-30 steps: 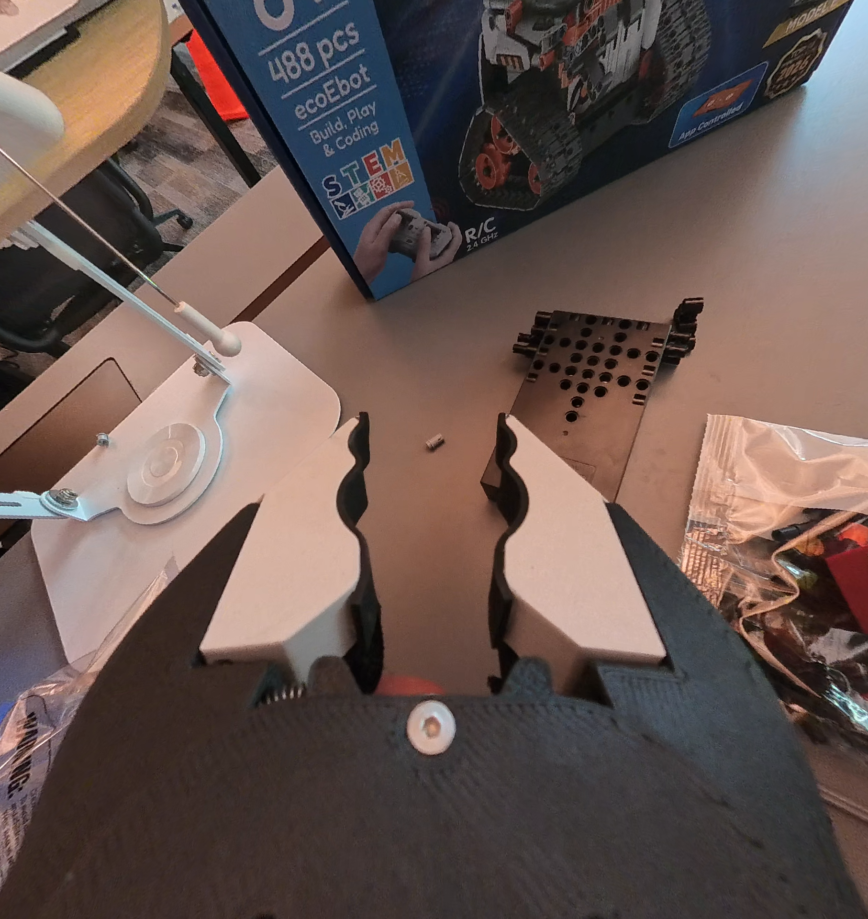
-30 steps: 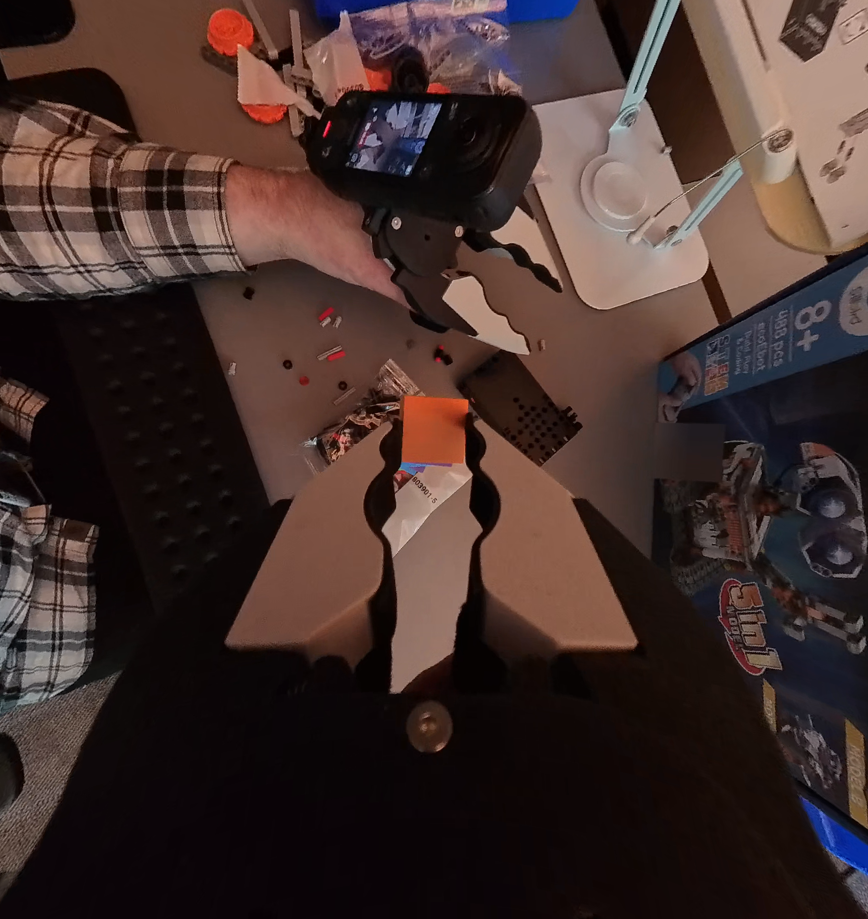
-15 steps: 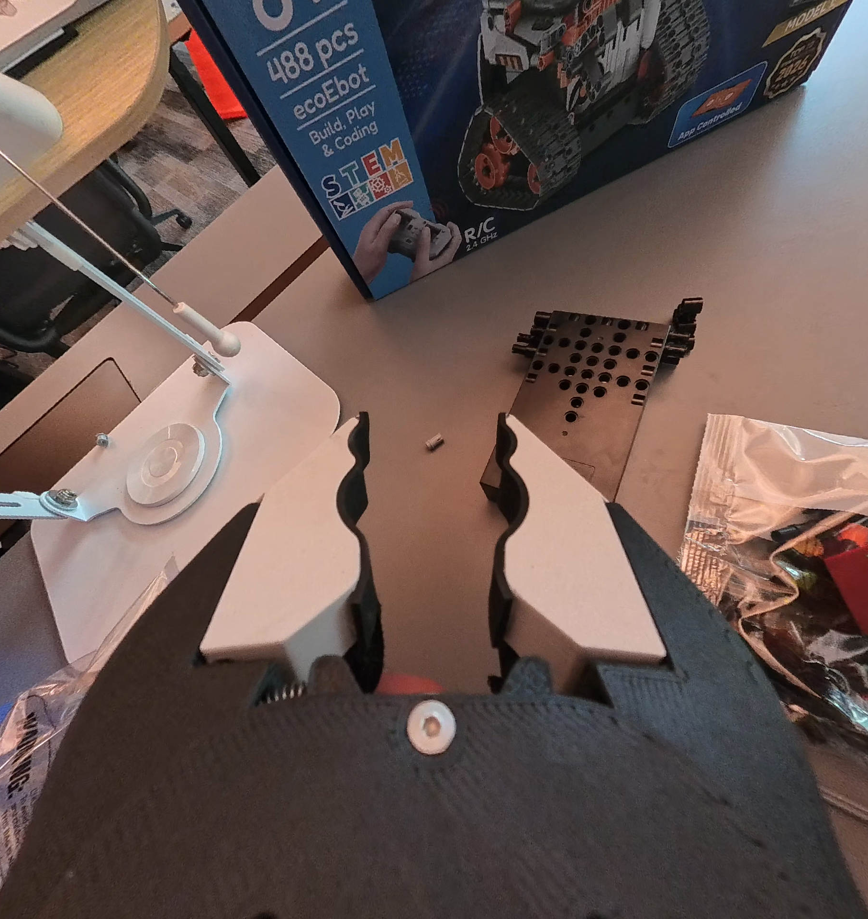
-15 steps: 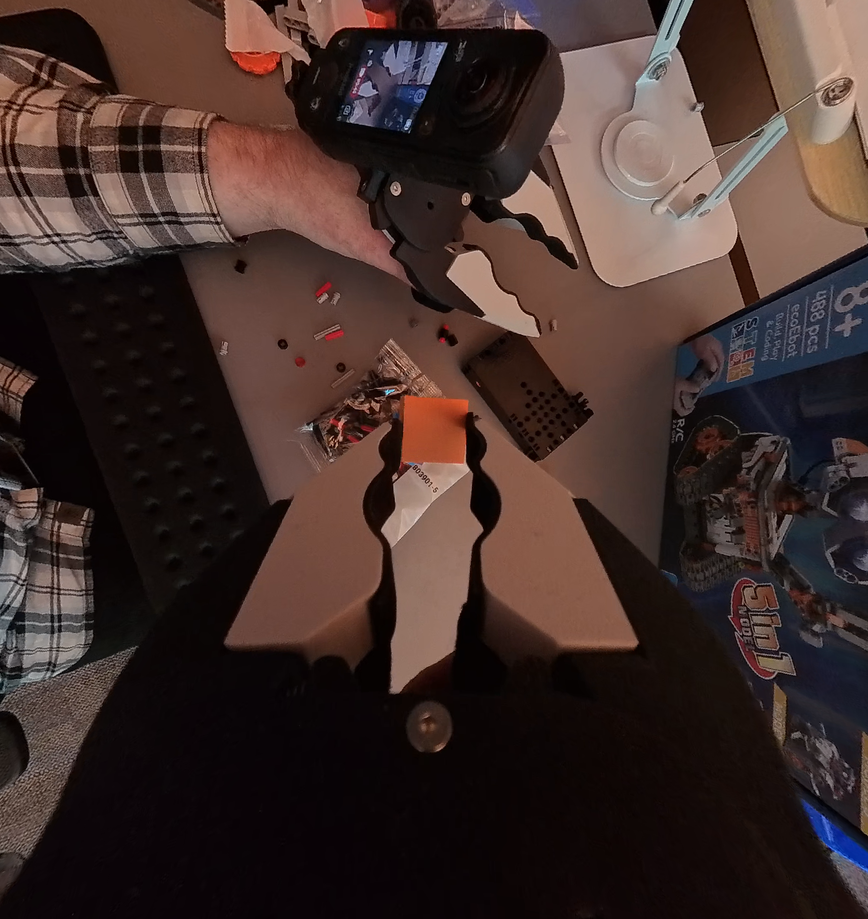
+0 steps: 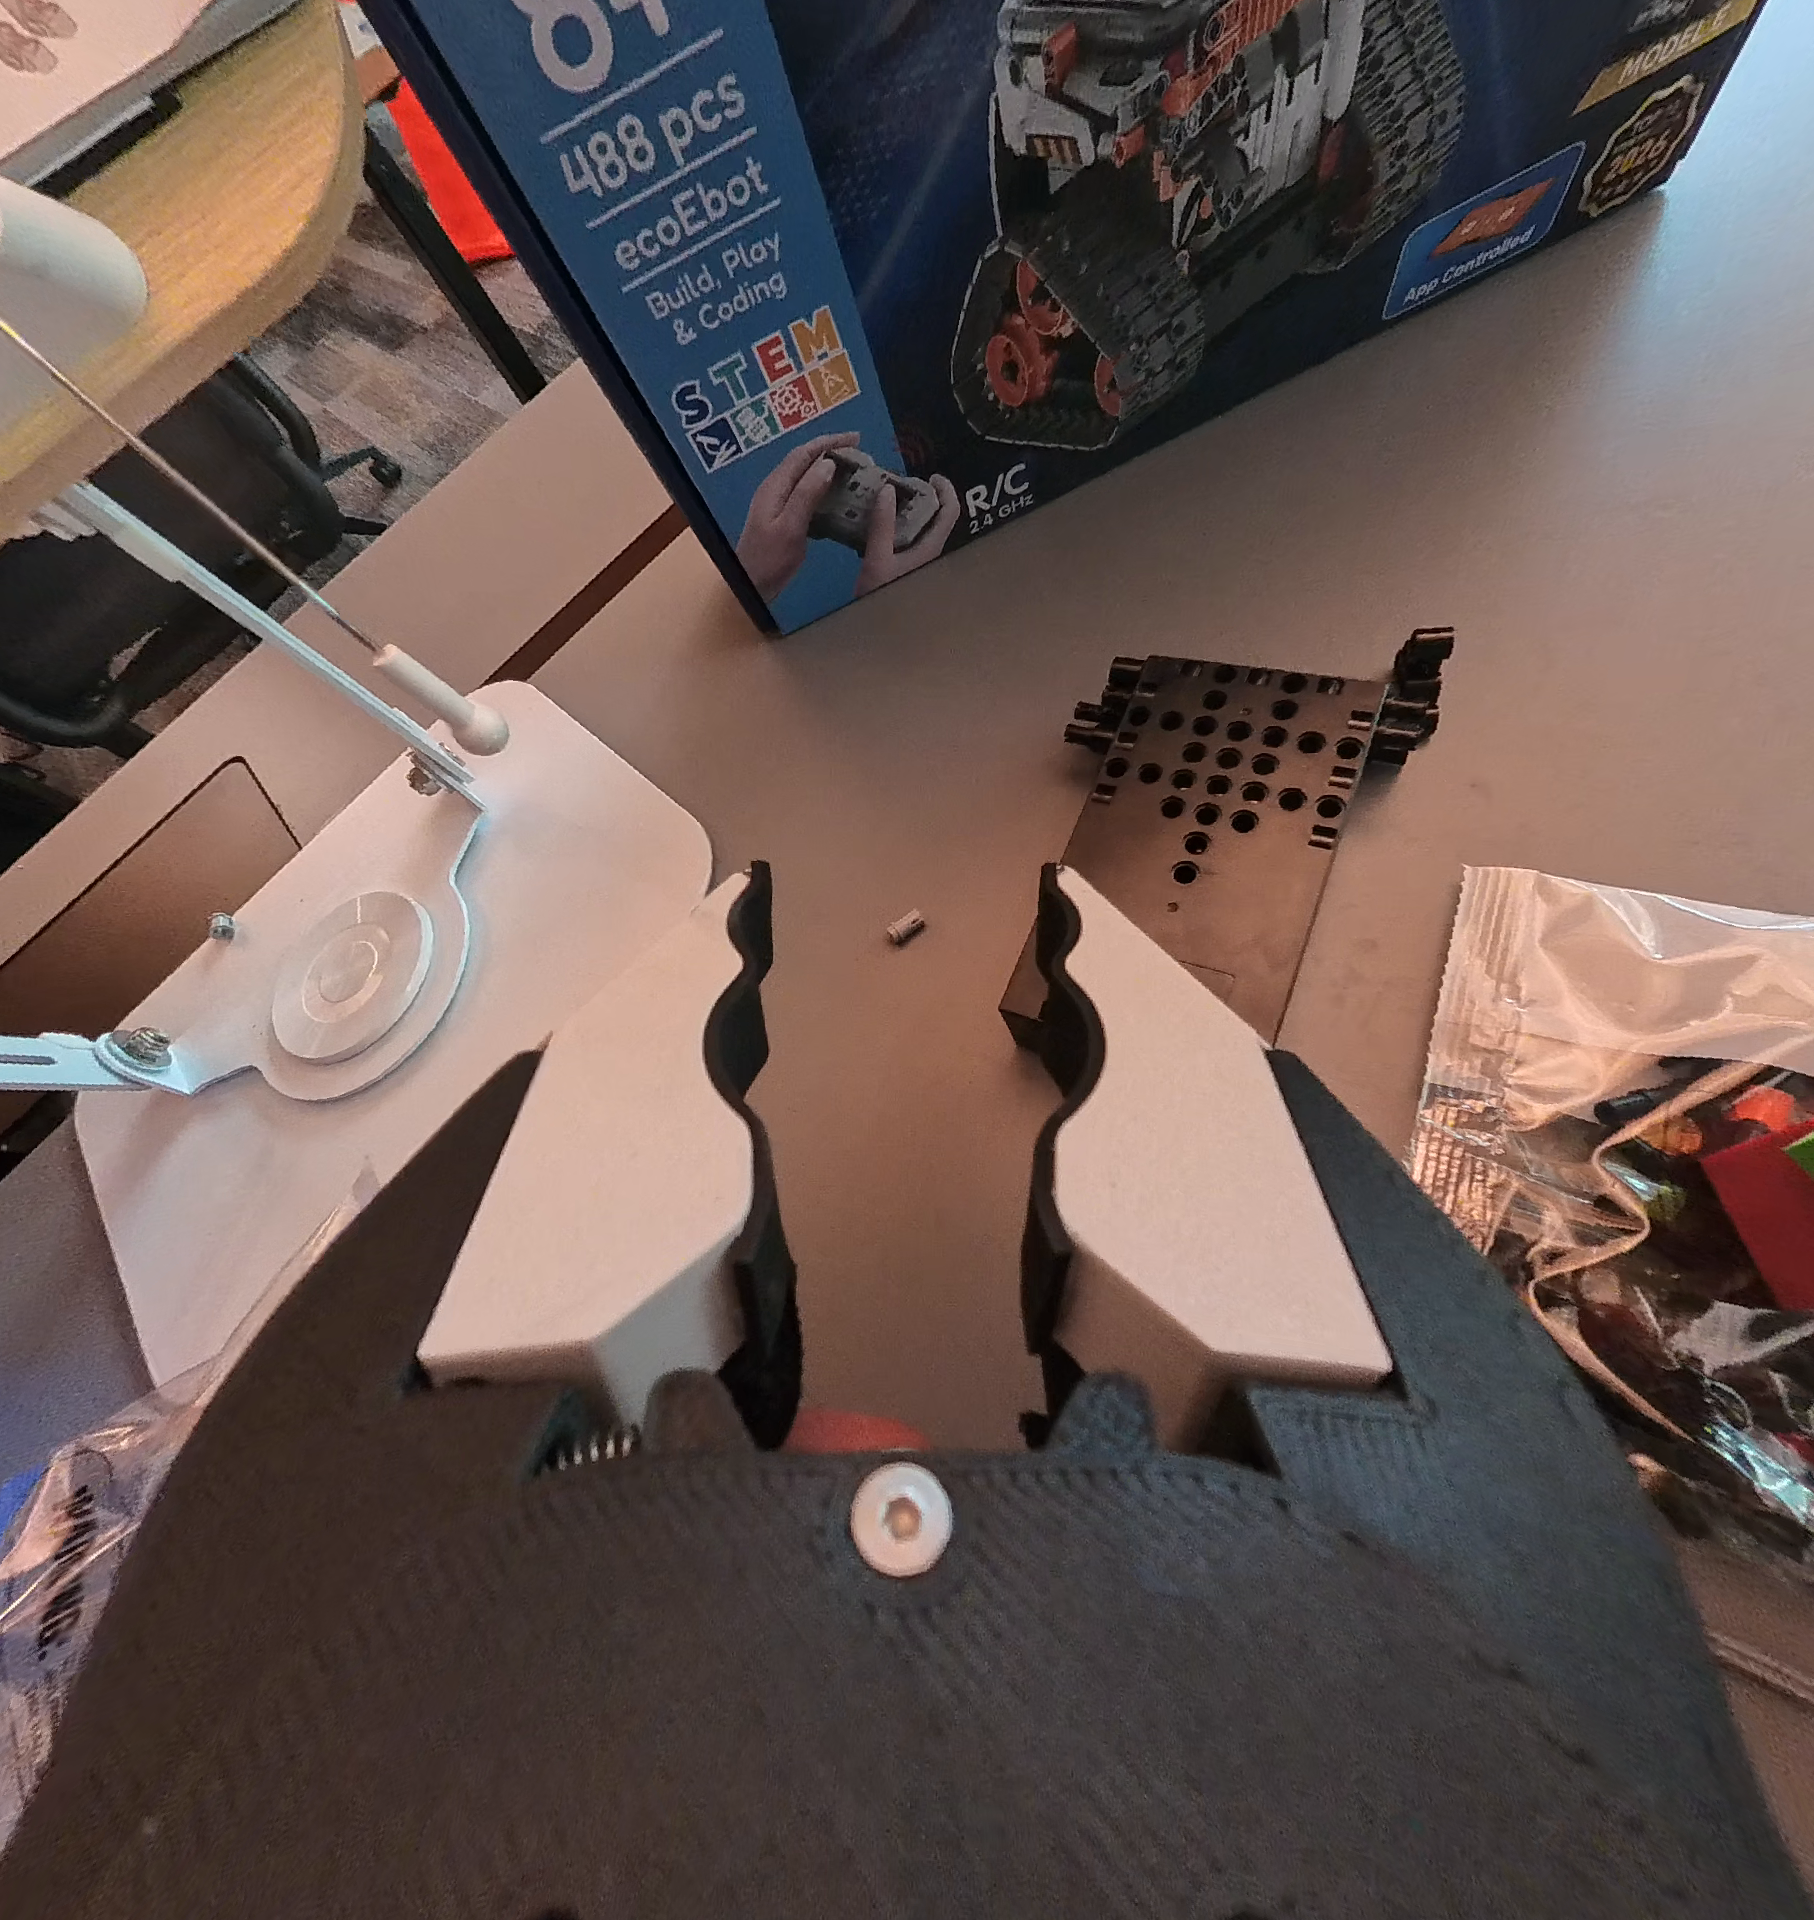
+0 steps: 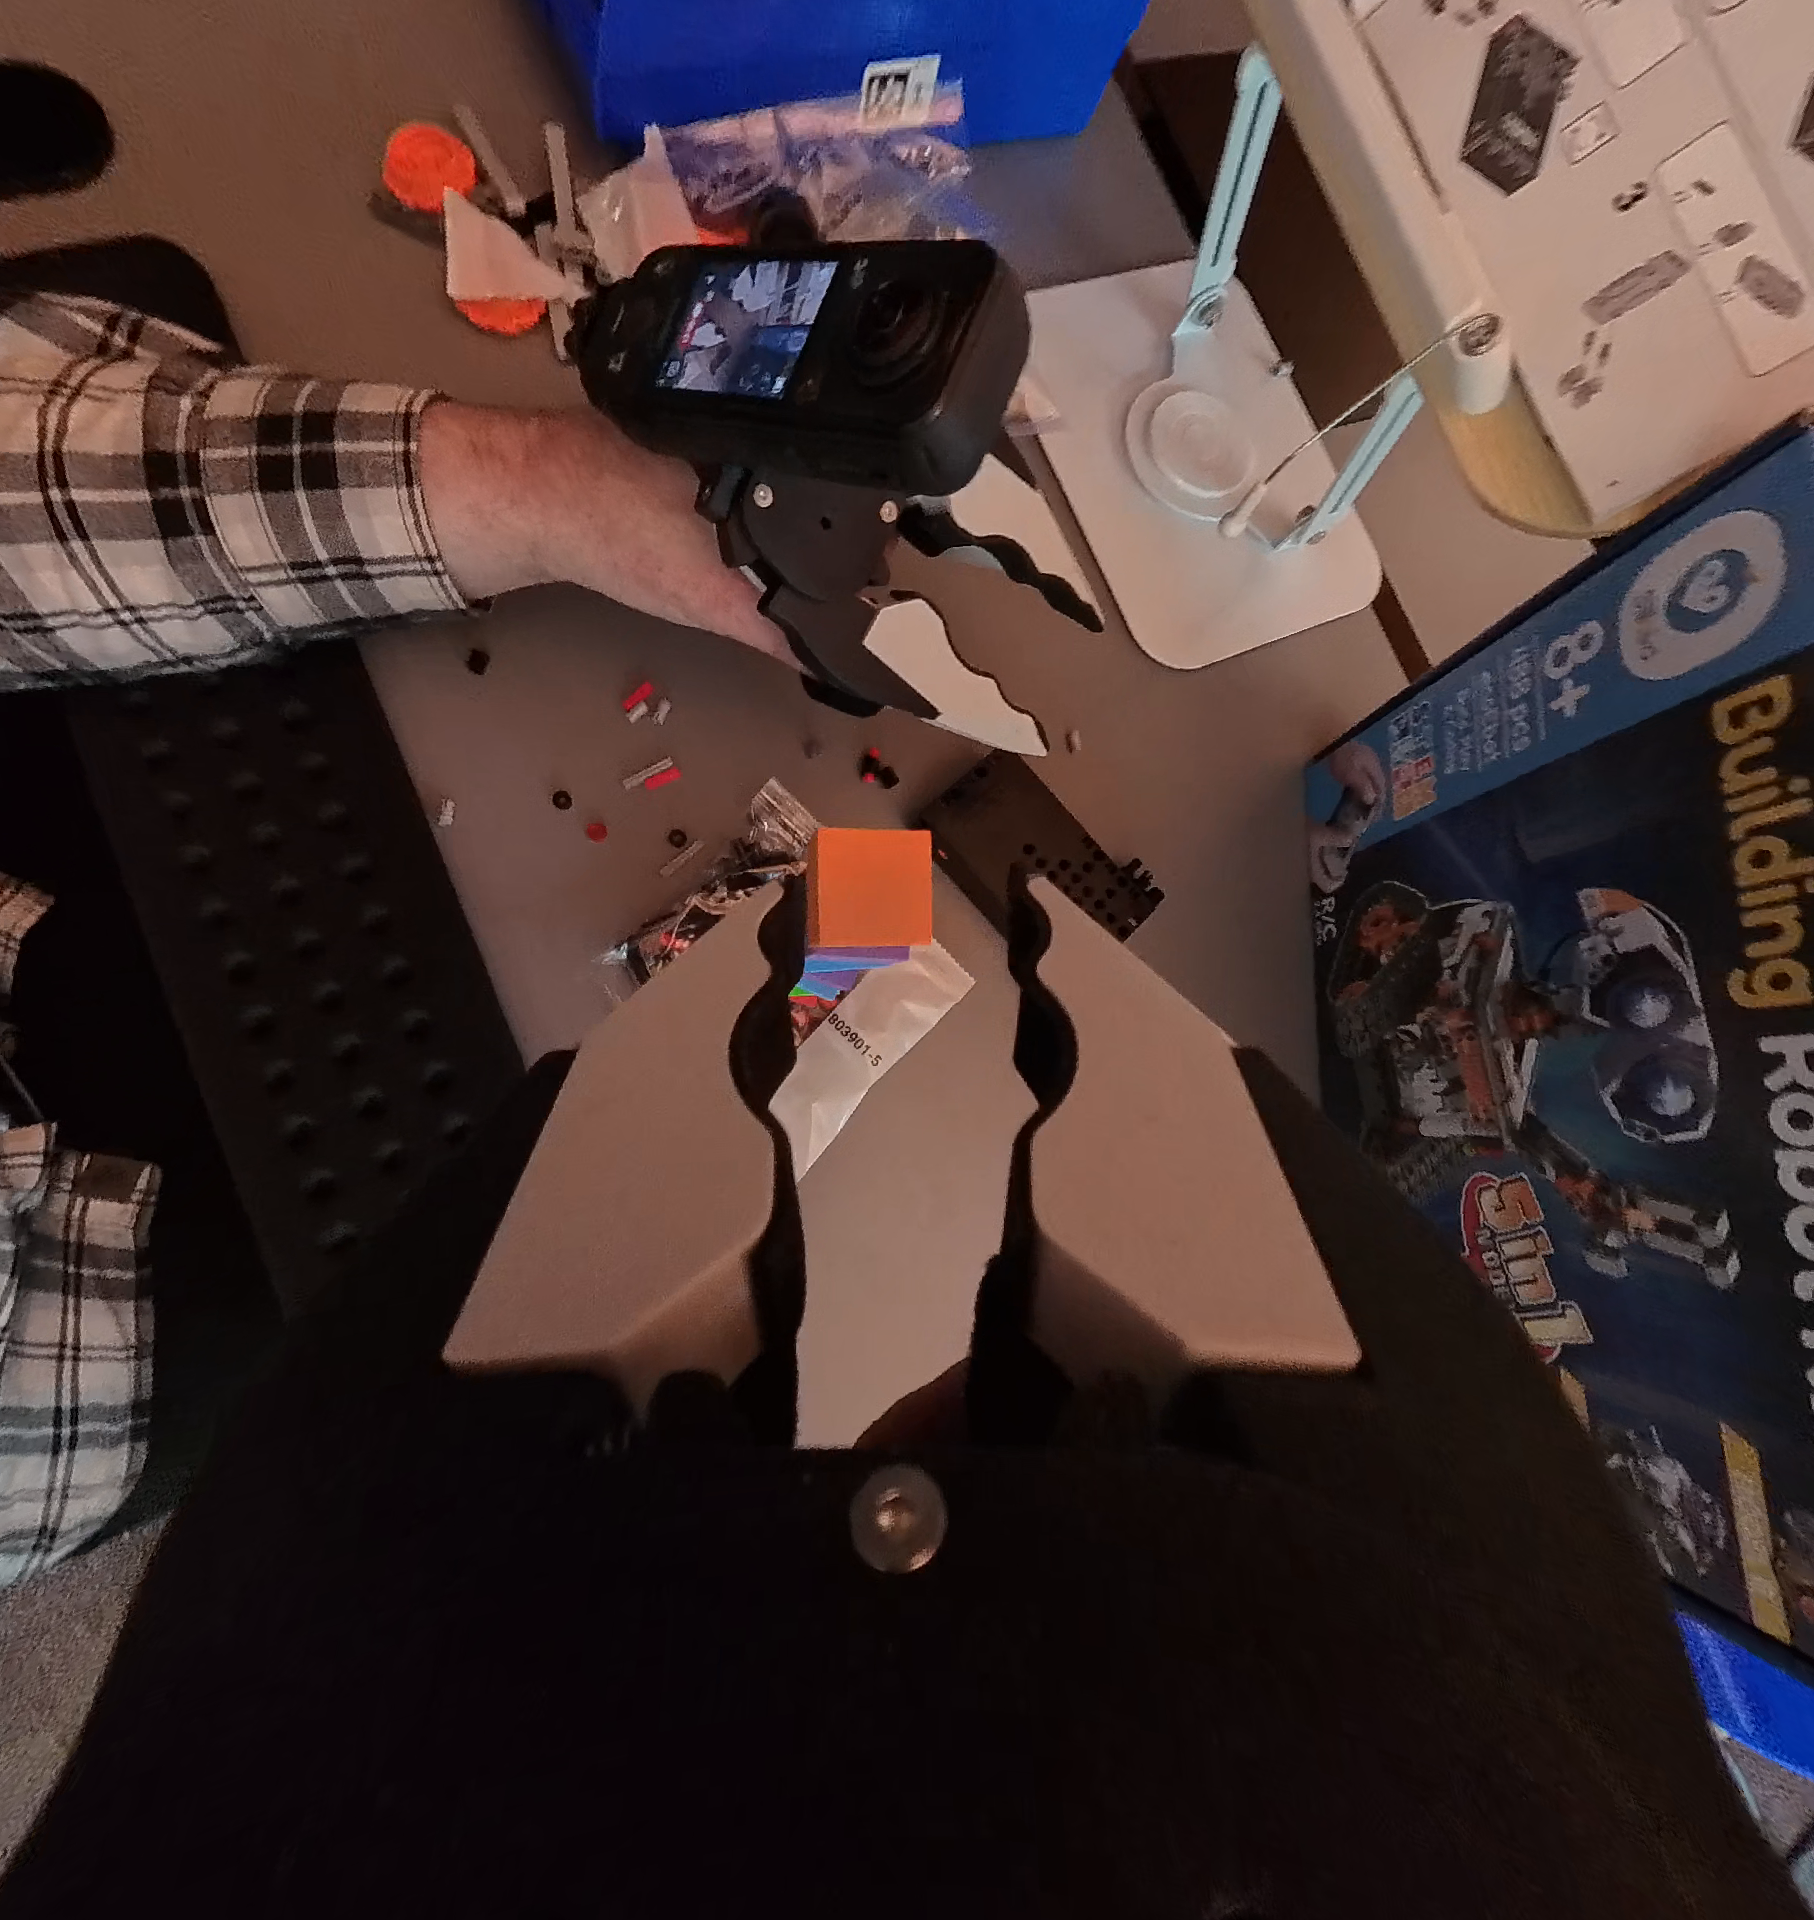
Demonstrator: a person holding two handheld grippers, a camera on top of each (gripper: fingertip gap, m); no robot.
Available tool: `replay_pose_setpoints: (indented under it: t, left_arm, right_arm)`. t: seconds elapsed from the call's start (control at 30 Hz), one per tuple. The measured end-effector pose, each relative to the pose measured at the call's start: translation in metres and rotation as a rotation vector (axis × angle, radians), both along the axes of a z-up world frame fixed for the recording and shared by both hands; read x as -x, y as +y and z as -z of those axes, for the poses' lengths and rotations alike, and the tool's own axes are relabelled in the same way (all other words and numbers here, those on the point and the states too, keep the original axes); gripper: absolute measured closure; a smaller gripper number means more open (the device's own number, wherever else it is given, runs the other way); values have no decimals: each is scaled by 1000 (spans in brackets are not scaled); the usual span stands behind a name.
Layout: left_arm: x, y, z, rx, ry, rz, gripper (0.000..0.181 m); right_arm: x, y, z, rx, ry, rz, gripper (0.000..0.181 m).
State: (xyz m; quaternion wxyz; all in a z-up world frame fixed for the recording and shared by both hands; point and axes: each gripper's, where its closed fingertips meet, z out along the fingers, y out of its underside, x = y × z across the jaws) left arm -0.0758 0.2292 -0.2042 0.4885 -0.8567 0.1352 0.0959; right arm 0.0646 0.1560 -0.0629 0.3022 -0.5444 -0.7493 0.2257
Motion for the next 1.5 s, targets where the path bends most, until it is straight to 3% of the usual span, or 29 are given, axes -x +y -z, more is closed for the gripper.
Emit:
replay_pose_setpoints:
  t: [0.3,0.6,0.9,1.03,1.3,1.5]
  left_arm:
    - [-6,-9,-19,-31,5,19,132]
    - [-22,-30,-28,5,-41,57,132]
    - [-52,-55,-31,1,-25,79,132]
    - [-47,-45,-19,8,-13,64,133]
    - [-29,-36,-32,-35,-9,34,133]
    - [-29,-45,-34,-31,-14,36,133]
  right_arm:
    - [-39,17,-4,40,198,138,143]
    - [-62,51,37,128,323,293,144]
    - [-55,75,68,170,455,437,150]
    - [-47,89,81,185,514,487,150]
    - [-36,115,93,152,557,533,152]
    - [-50,136,102,102,555,595,153]
